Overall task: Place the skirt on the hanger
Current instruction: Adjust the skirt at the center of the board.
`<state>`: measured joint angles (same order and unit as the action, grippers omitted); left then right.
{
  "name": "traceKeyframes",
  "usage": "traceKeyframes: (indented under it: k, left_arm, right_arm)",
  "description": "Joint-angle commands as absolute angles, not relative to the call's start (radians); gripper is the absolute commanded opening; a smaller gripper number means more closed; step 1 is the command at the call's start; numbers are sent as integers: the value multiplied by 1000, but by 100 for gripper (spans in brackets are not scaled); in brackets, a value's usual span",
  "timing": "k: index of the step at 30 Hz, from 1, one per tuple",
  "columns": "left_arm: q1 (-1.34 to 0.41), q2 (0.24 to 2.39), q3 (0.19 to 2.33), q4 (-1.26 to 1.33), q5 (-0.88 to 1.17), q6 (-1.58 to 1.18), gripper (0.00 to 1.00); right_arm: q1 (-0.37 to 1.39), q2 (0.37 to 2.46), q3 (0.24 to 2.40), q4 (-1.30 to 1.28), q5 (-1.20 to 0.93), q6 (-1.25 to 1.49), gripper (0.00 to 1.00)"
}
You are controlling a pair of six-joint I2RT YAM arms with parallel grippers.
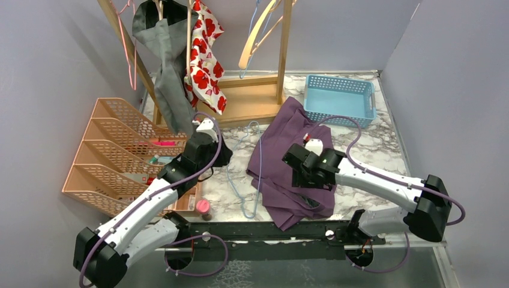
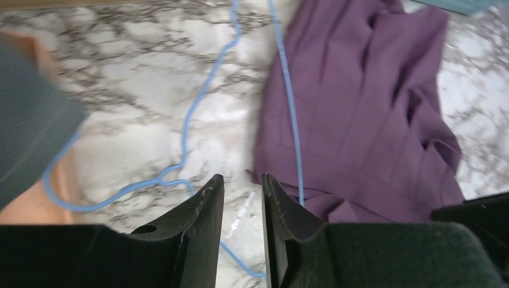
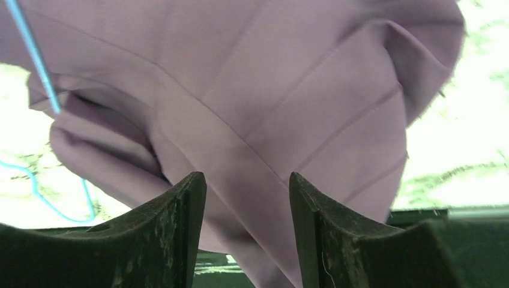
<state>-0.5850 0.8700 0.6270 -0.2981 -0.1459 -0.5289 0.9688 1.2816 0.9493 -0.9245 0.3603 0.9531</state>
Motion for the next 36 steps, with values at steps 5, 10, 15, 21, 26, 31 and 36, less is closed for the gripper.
traceKeyframes:
  k: [5, 10, 15, 21, 26, 31, 36]
  left_arm:
    - [-615, 1013, 708, -194, 73, -428, 34]
    - [-668, 1116, 725, -144, 69, -419, 39]
    - [-673, 1222, 719, -147, -30, -449, 60]
    - [-673, 1328, 730, -110, -21, -445, 62]
    - [-673, 1398, 742, -84, 39, -449, 56]
    - [-668, 1455, 763, -146, -136, -493, 44]
    - [-639, 1475, 765, -273, -273, -522, 39]
  right_arm:
    - [969, 1383, 1070, -1394, 430, 1300, 59]
    - [970, 1339, 1082, -1376, 320, 1207, 64]
    - [969, 1236, 1012, -1276, 224, 1113, 68]
    - [969, 1267, 867, -1167, 139, 1083, 65]
    - [959, 1298, 804, -1132, 242, 1106, 42]
    - [803, 1294, 841, -1127, 388, 1080, 3]
    - [627, 1263, 957, -1053, 457, 959, 1]
